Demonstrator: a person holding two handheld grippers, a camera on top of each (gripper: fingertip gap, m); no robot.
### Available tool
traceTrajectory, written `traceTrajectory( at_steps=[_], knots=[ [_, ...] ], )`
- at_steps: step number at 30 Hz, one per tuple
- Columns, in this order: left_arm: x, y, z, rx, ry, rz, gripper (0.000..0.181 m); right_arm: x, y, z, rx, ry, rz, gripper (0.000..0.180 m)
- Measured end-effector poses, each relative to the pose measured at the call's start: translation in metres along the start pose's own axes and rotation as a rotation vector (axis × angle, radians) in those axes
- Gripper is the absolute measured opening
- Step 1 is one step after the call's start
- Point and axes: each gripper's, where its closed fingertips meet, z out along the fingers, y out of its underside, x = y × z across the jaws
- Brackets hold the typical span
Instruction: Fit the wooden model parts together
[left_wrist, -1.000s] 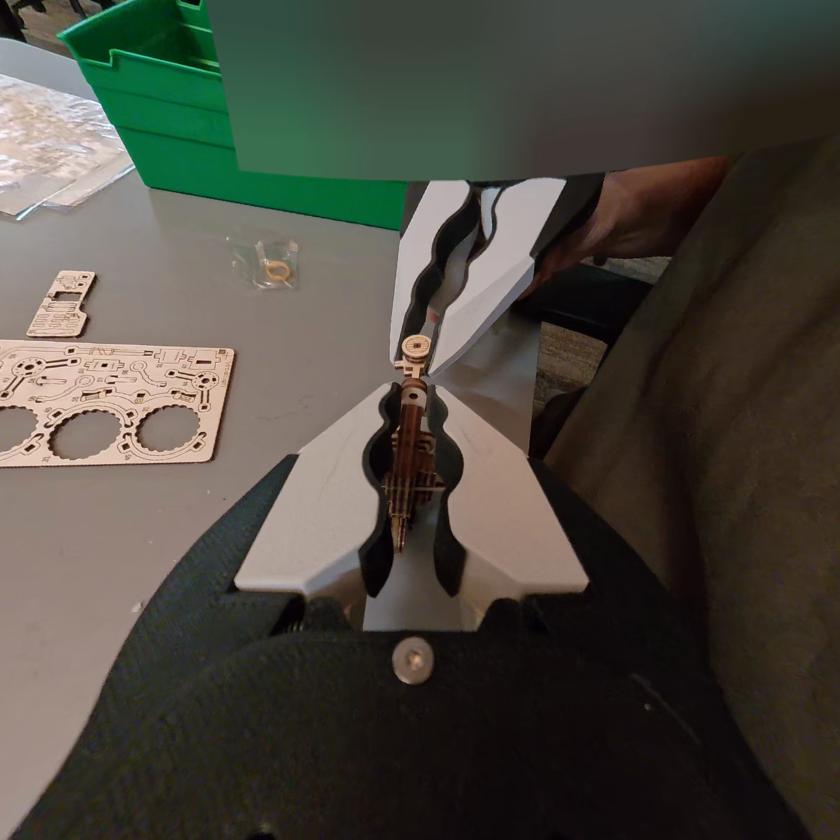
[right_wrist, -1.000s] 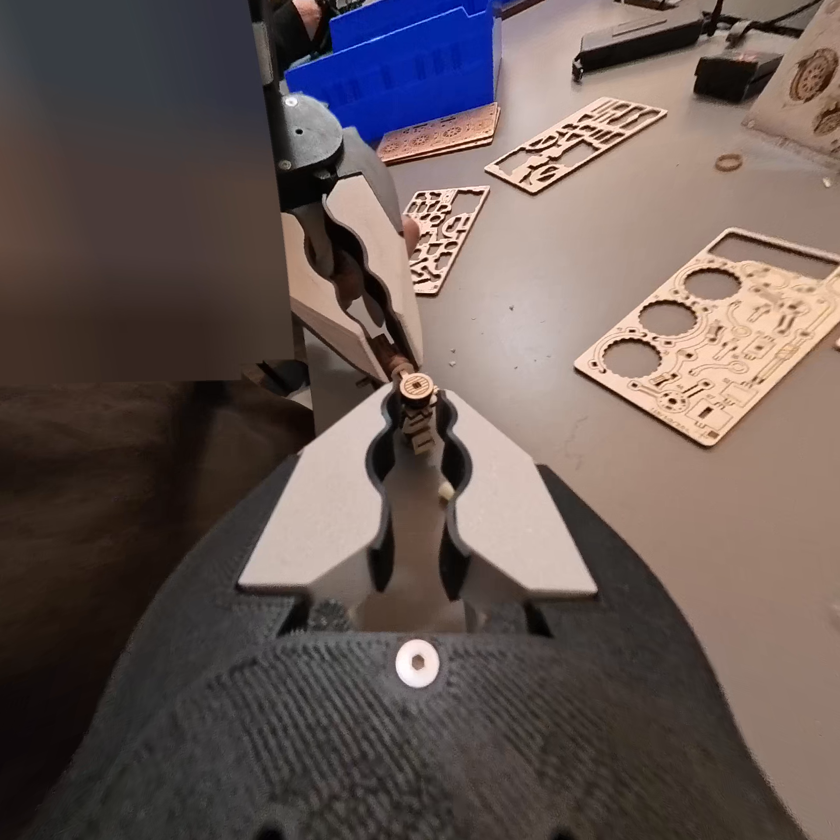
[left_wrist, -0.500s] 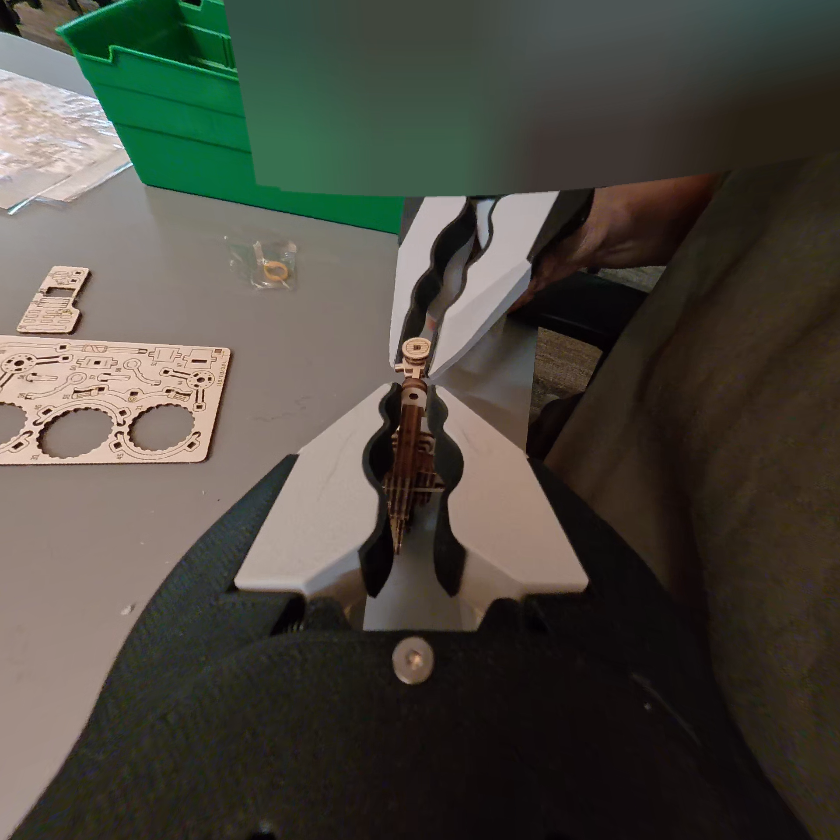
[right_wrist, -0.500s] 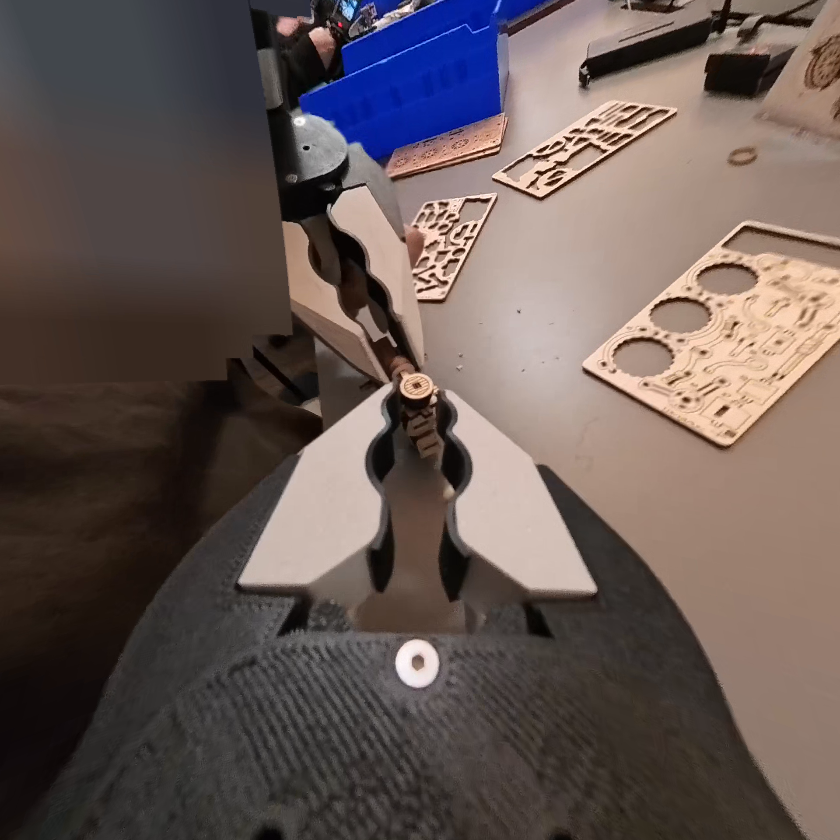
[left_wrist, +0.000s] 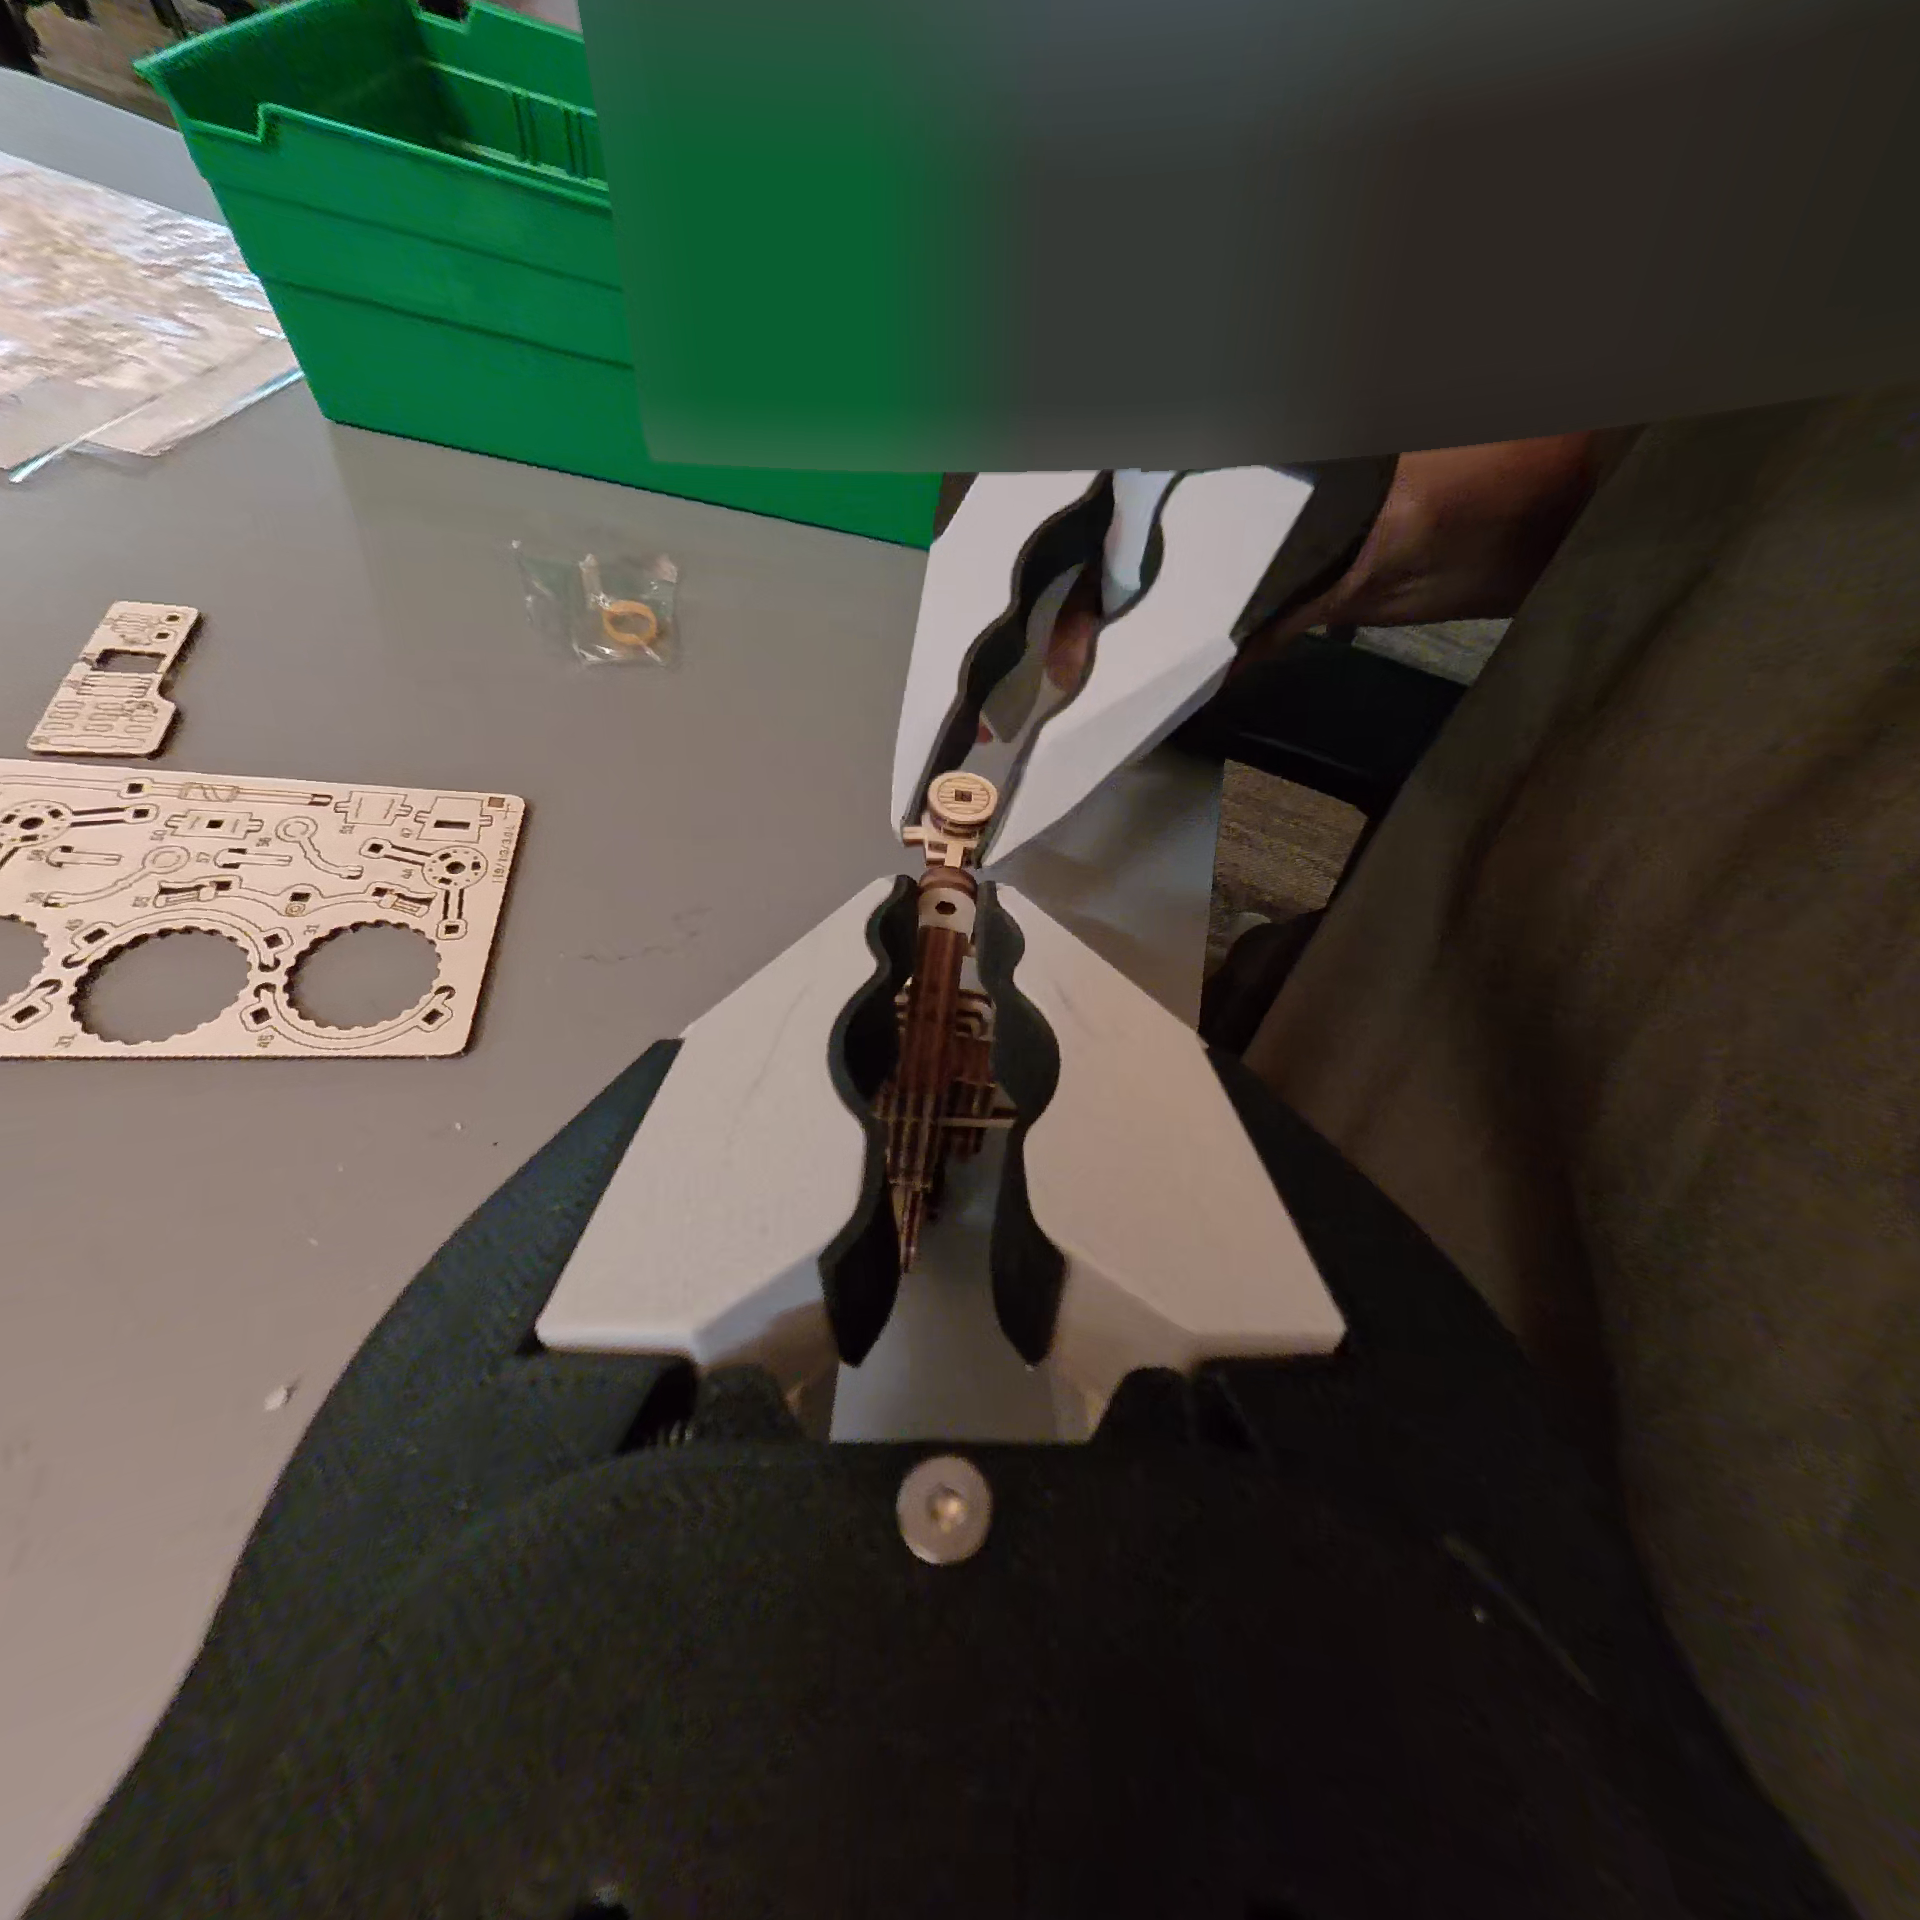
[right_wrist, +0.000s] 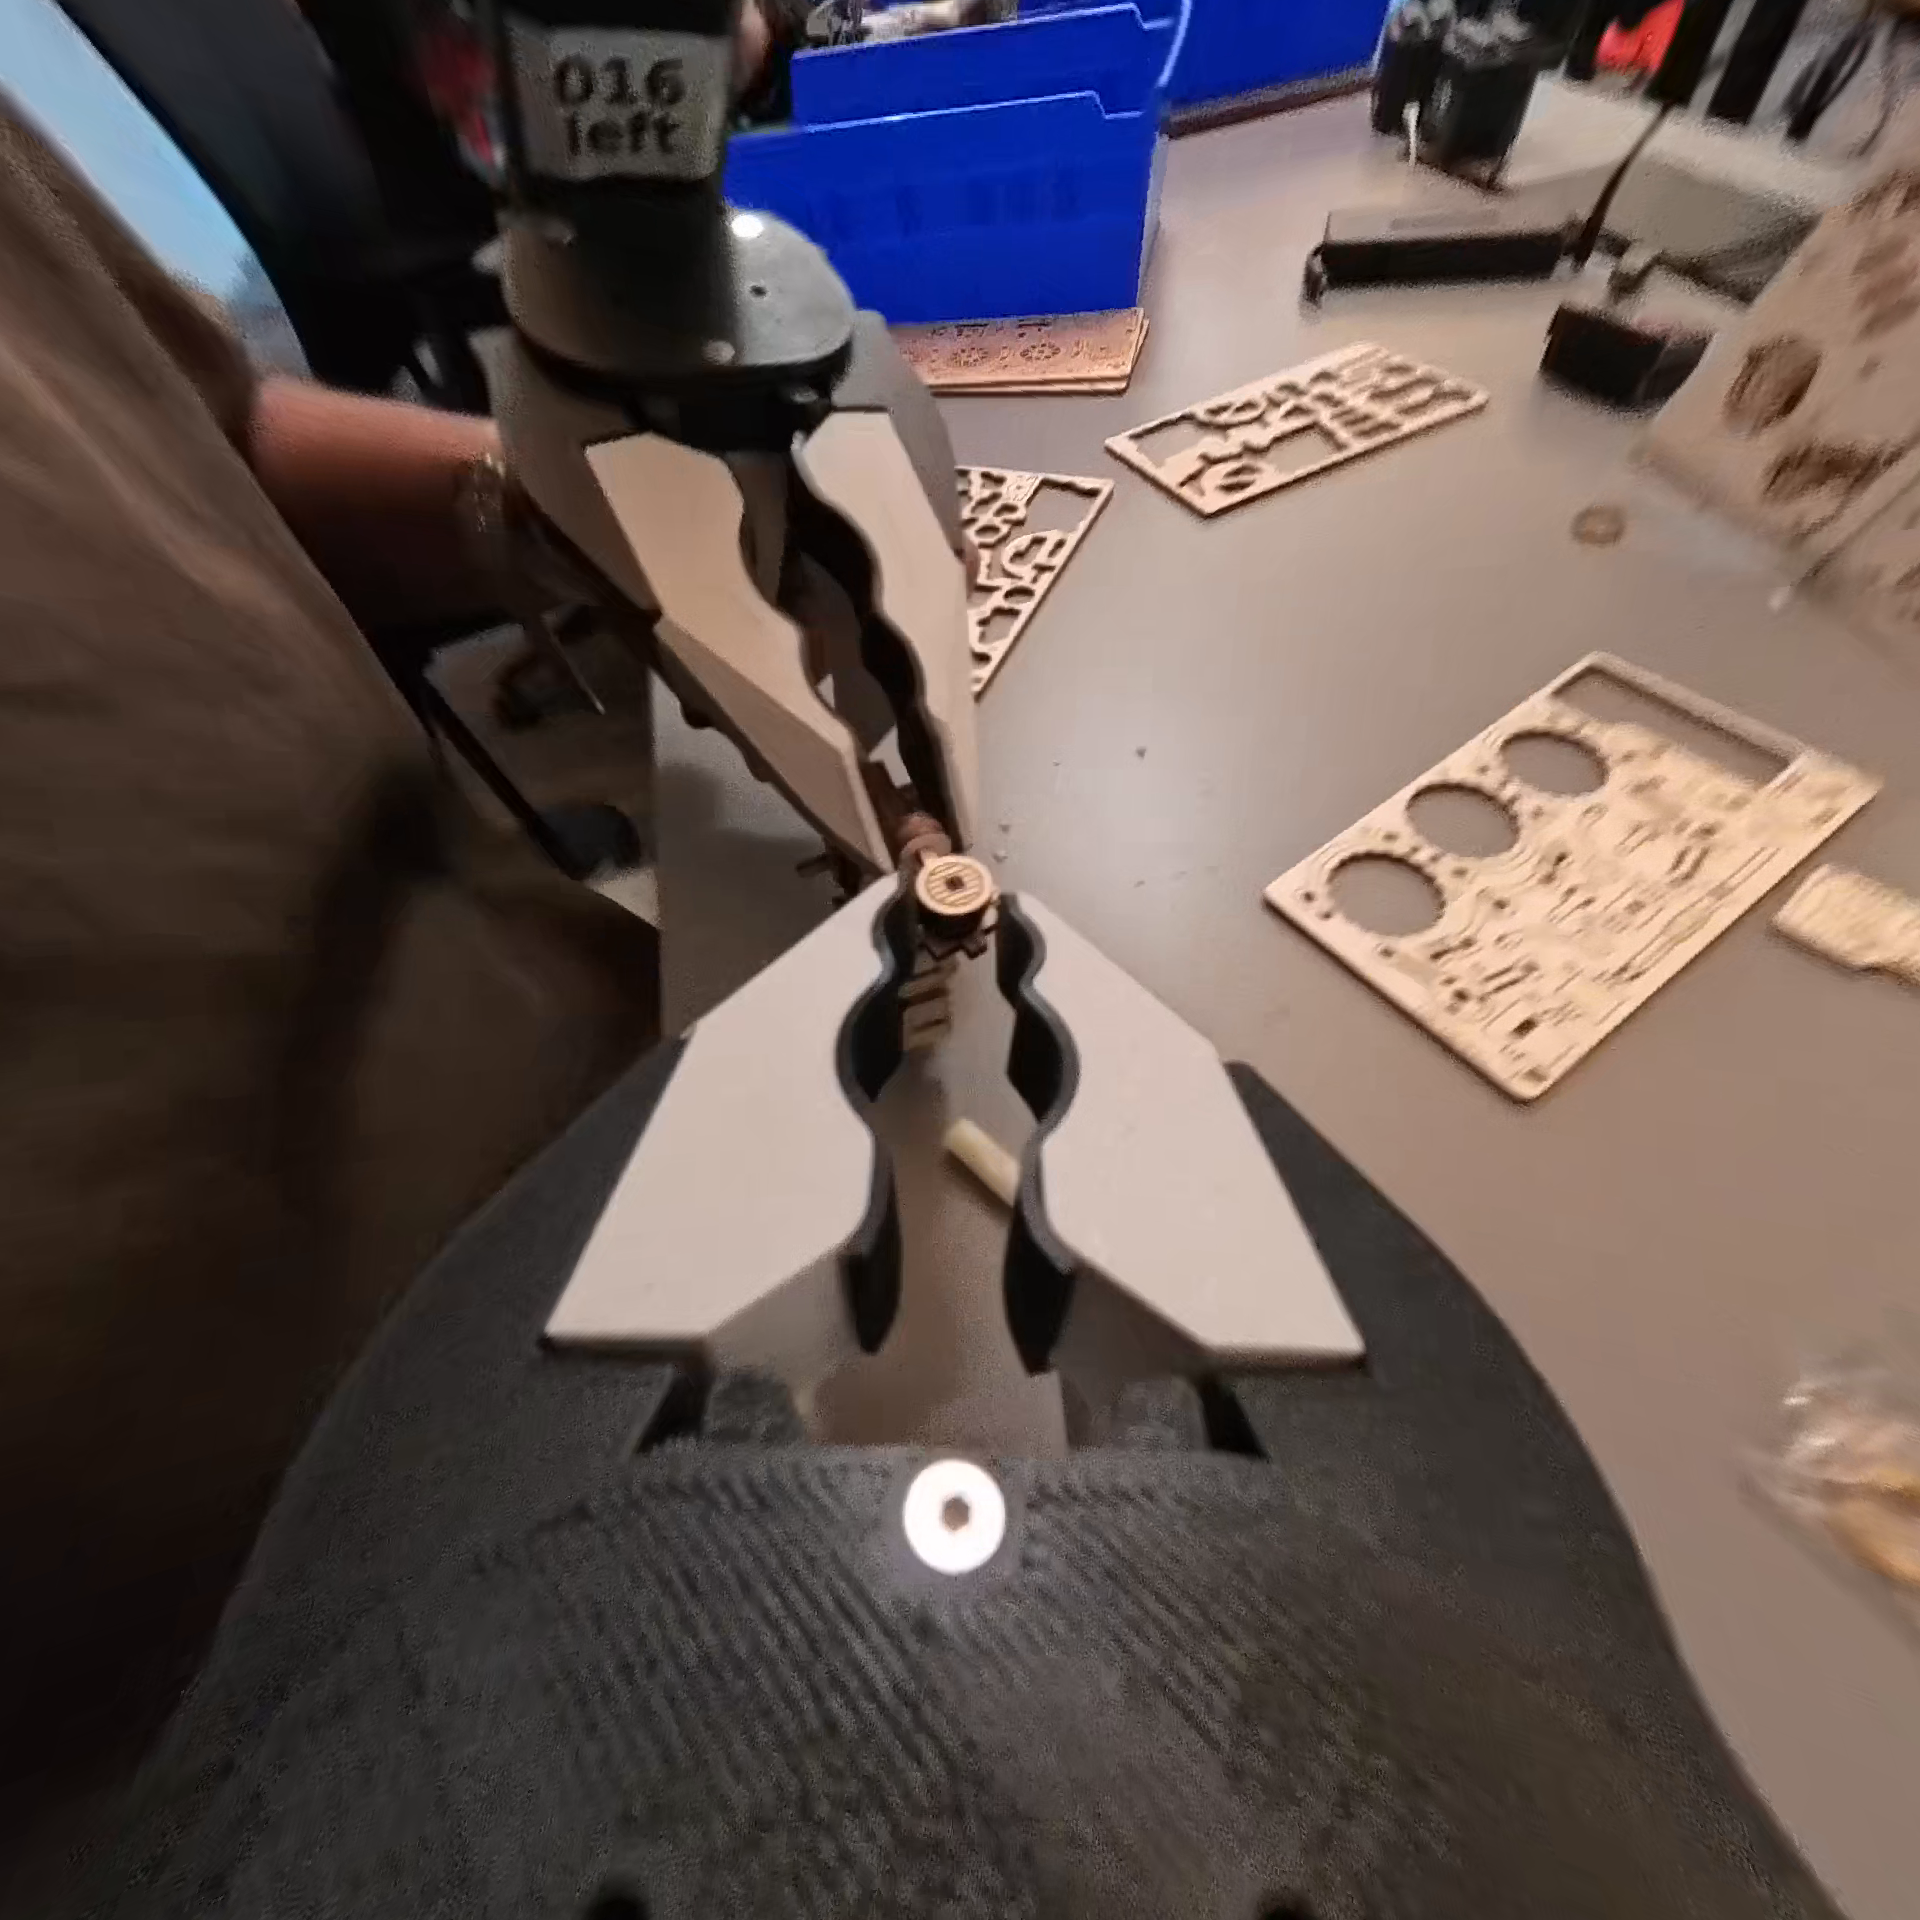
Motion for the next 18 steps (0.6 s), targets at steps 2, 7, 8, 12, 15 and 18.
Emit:
traceTrajectory(
  at_steps=[2,7,8,12,15,18],
  knots=[
    [0.0004,0.0000,0.0002,0.006,0.005,-0.005,0.008,-0.0008,-0.0002,-0.0004,-0.007,0.032,-0.121,0.013],
    [-0.0012,-0.0001,-0.0007,0.005,-0.003,0.002,0.009,0.0008,-0.0009,0.0011,0.013,-0.047,0.067,0.013],
    [-0.0010,0.0001,-0.0008,0.004,-0.004,0.005,0.009,0.0006,-0.0009,0.0013,0.018,-0.073,0.125,0.013],
    [0.0004,0.0000,-0.0001,0.007,0.011,-0.003,0.009,-0.0005,-0.0004,0.0006,0.024,-0.092,0.094,0.013],
    [0.0009,-0.0002,0.0000,0.009,0.010,0.005,0.008,-0.0019,-0.0003,0.0002,0.012,-0.058,-0.092,0.013],
    [-0.0005,-0.0002,-0.0004,0.009,0.001,0.006,0.008,-0.0007,-0.0006,0.0011,0.012,-0.094,-0.050,0.013]
  ],
)
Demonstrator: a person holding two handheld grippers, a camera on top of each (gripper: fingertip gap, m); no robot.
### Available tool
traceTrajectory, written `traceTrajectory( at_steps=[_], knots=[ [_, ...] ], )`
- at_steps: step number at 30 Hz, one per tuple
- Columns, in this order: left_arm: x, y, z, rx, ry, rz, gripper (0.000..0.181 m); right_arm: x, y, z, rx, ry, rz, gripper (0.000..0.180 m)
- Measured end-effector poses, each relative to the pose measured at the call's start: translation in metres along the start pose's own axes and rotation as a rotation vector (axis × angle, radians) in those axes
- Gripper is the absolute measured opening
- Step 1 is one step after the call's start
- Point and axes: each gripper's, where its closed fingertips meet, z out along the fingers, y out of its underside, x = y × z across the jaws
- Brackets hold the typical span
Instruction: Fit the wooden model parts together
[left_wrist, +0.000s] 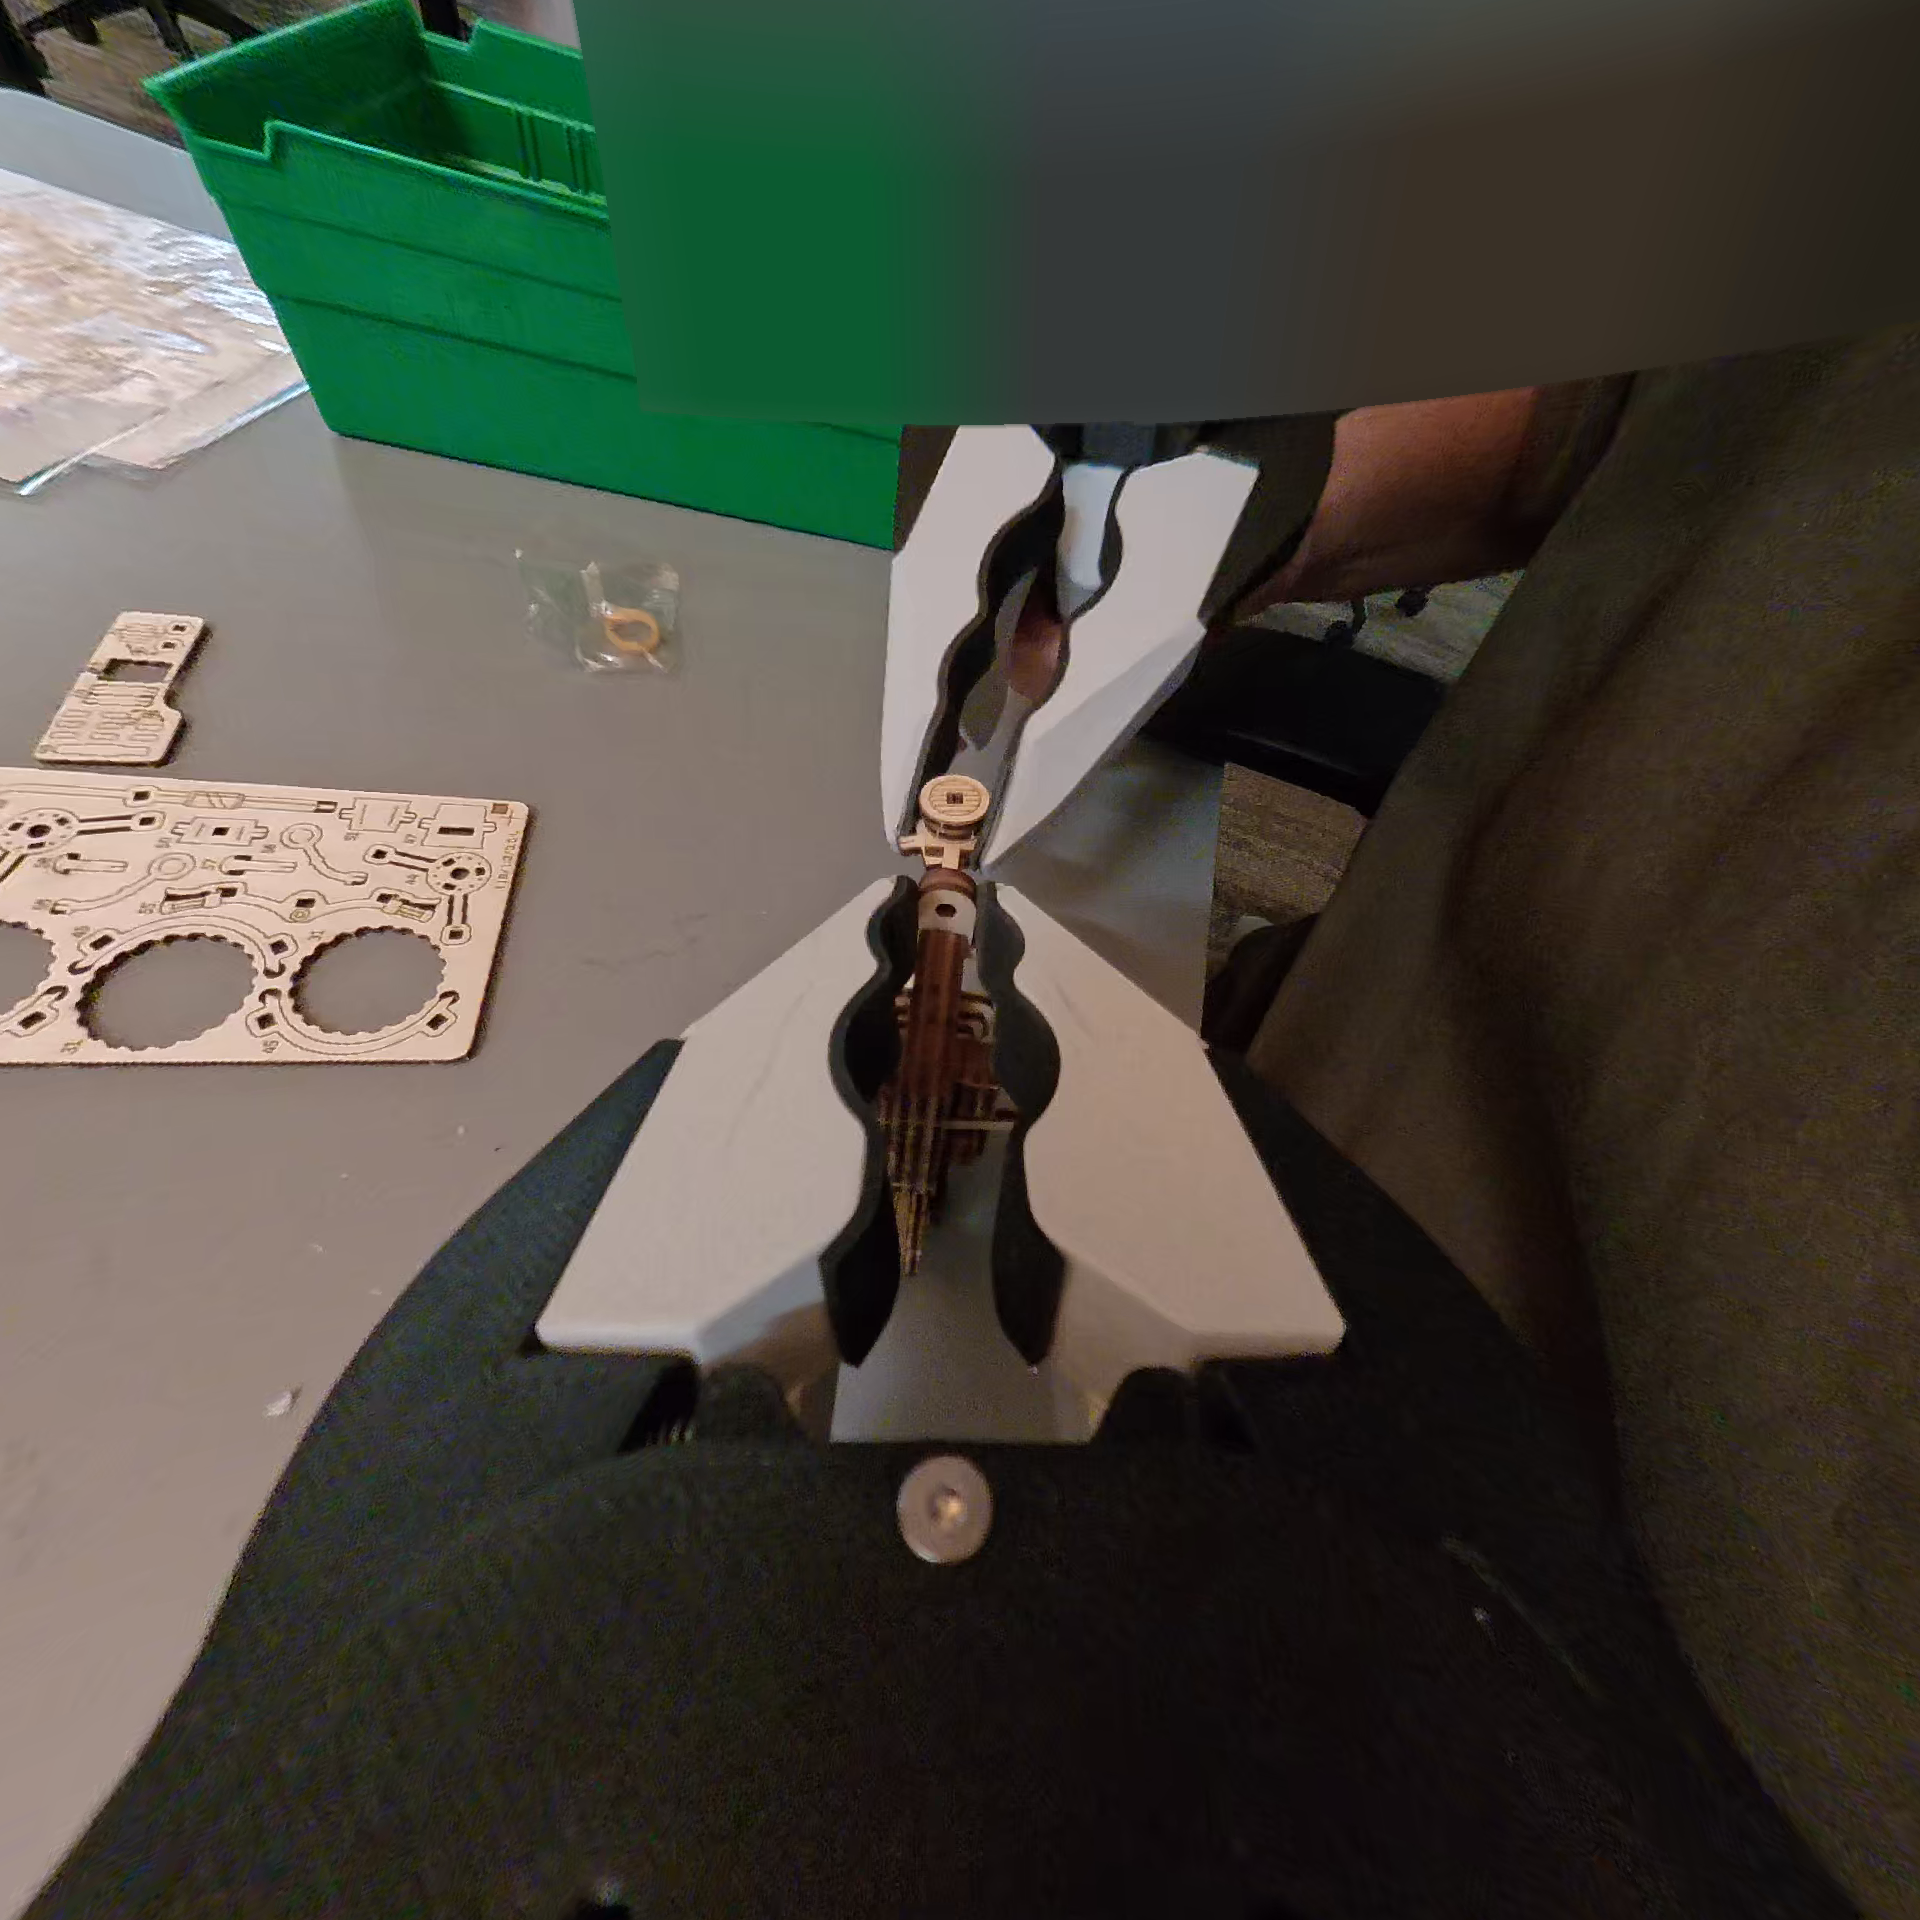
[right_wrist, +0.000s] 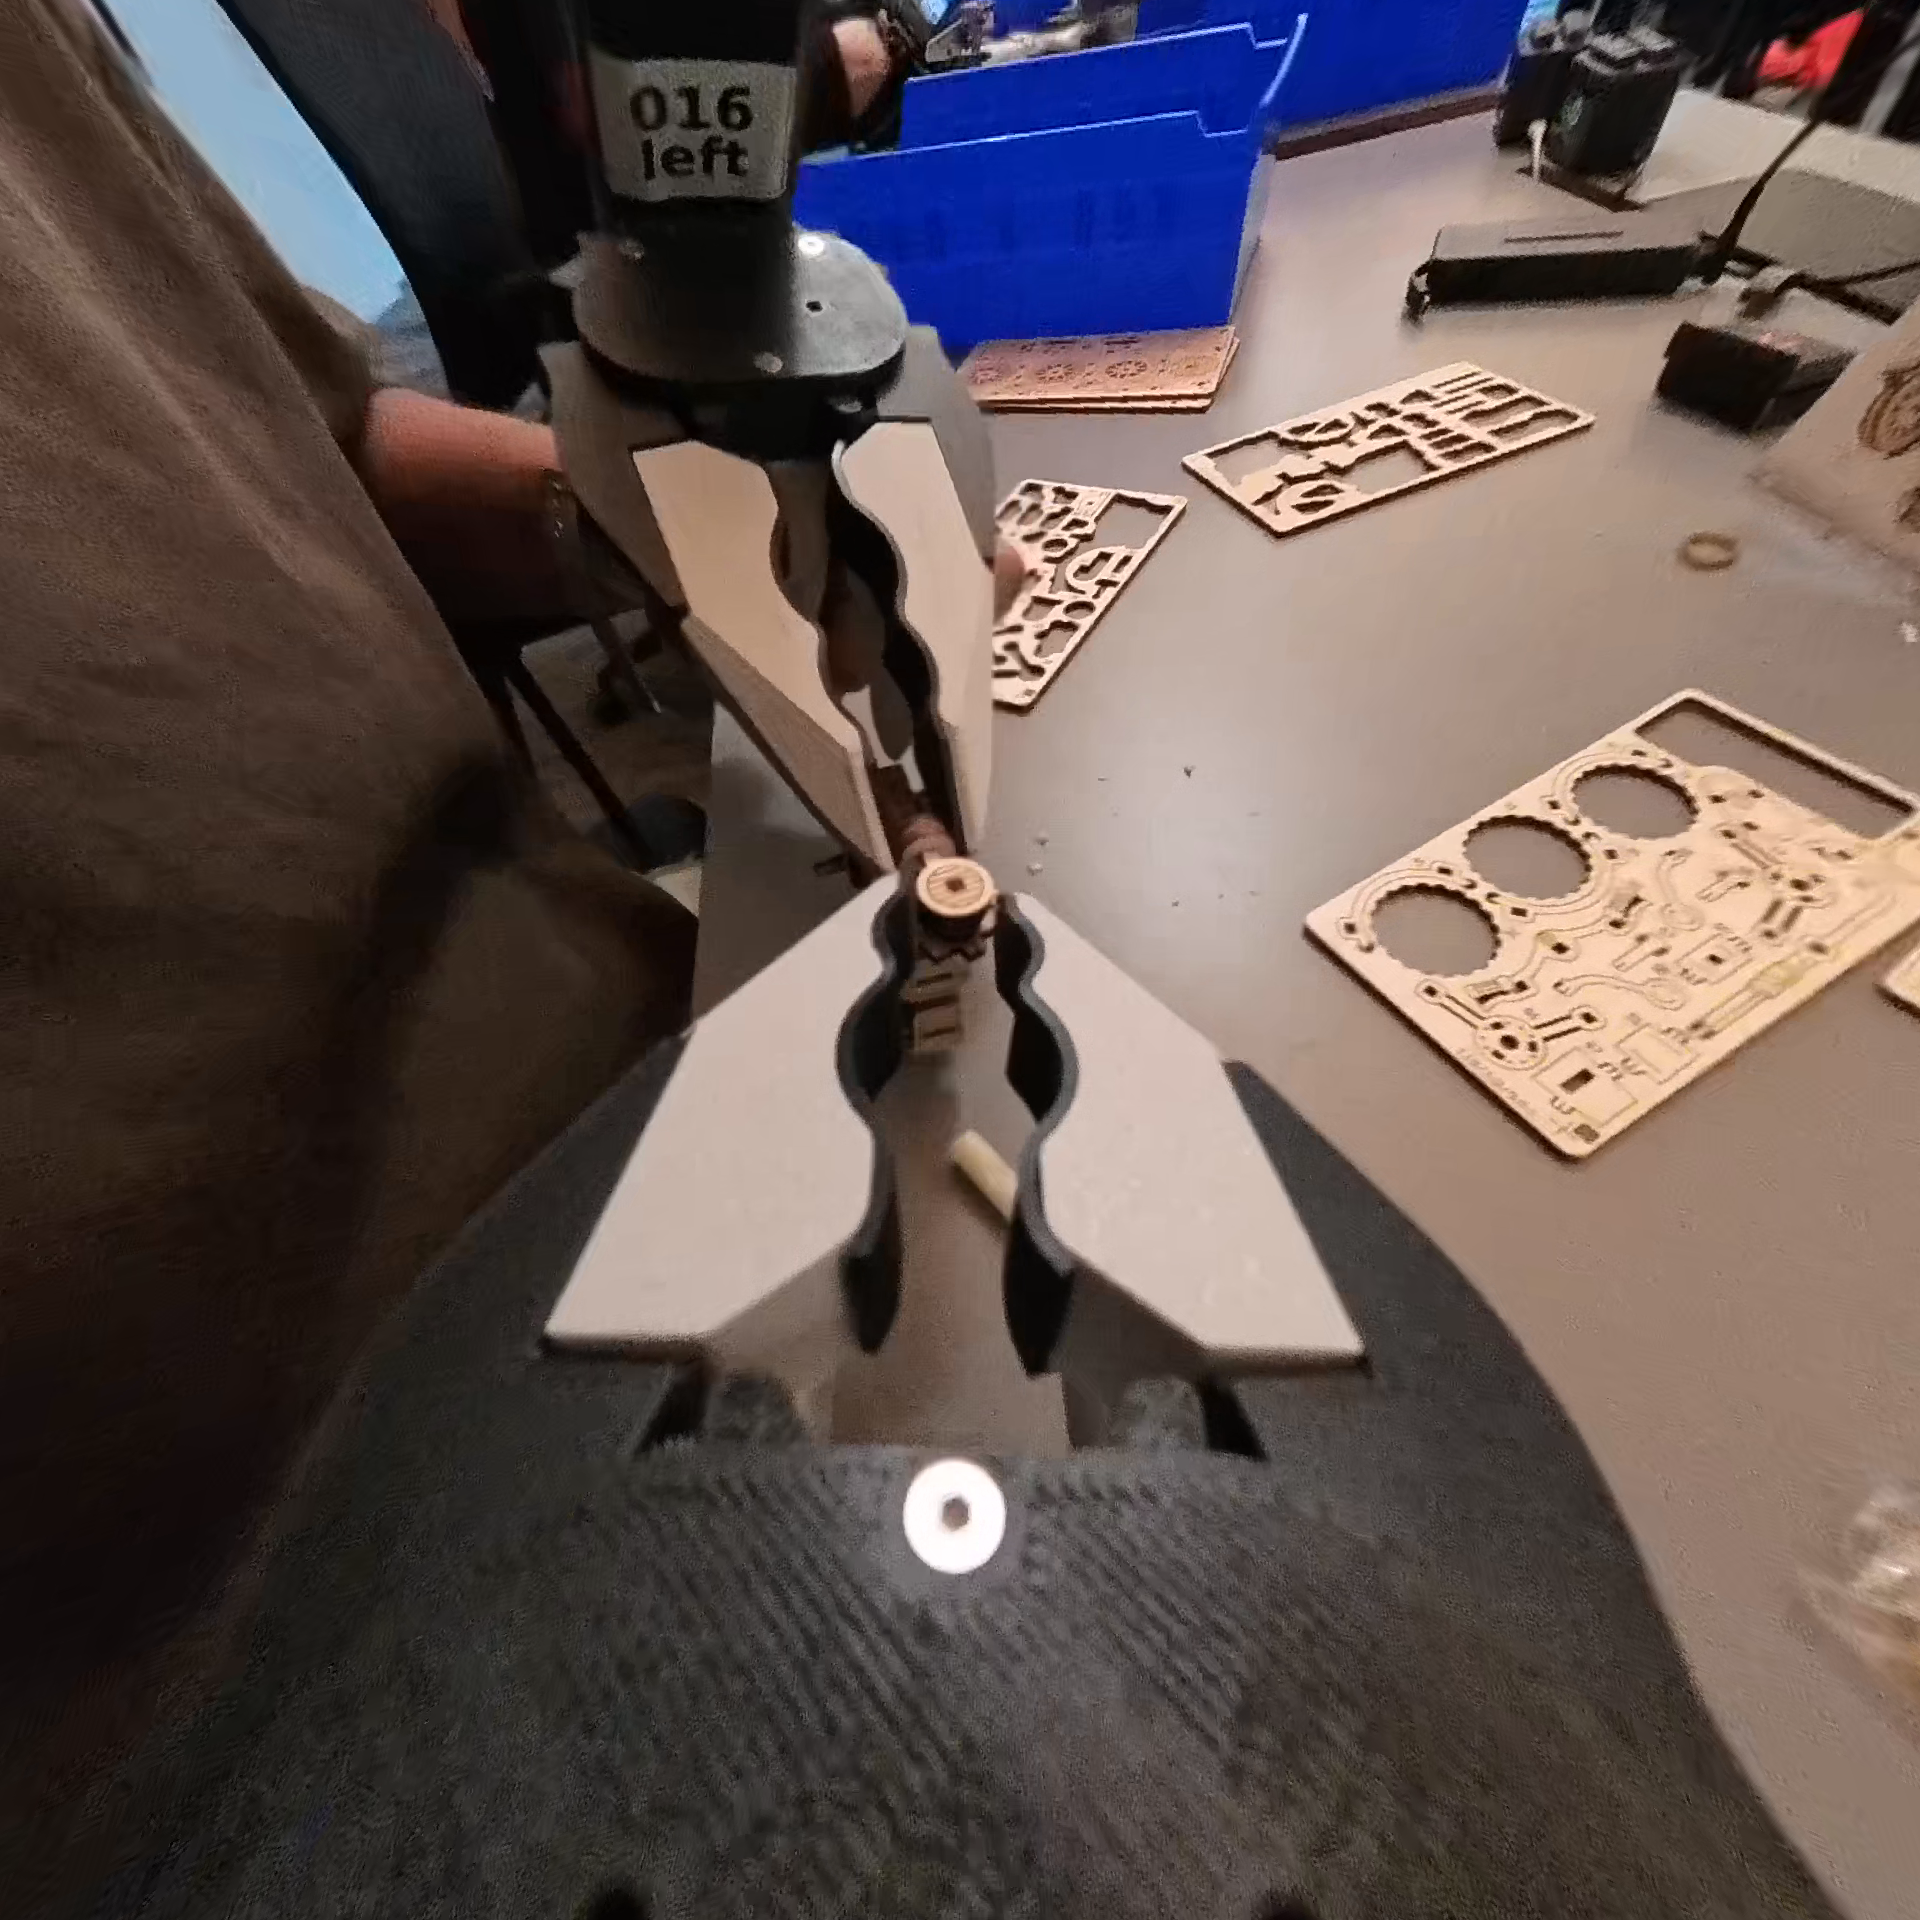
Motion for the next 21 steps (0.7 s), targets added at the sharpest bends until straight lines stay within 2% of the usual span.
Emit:
traceTrajectory(
  at_steps=[5,7,9,14,21],
  knots=[
    [0.000,0.000,0.000,-0.013,0.009,0.007,0.009,0.001,-0.004,-0.003,0.007,0.016,0.015,0.015],
    [-0.001,0.000,-0.002,0.000,0.025,-0.013,0.009,0.004,-0.006,-0.007,0.021,0.041,0.013,0.023],
    [-0.004,0.000,-0.005,0.008,0.023,-0.023,0.009,0.007,-0.005,-0.012,0.035,0.047,0.031,0.021],
    [0.000,0.002,-0.005,0.021,0.056,-0.011,0.009,-0.006,-0.009,-0.016,0.122,-0.083,0.119,0.023],
    [0.007,0.003,-0.007,0.044,0.114,0.007,0.009,-0.010,0.000,-0.011,0.197,-0.236,0.180,0.034]
  ],
)
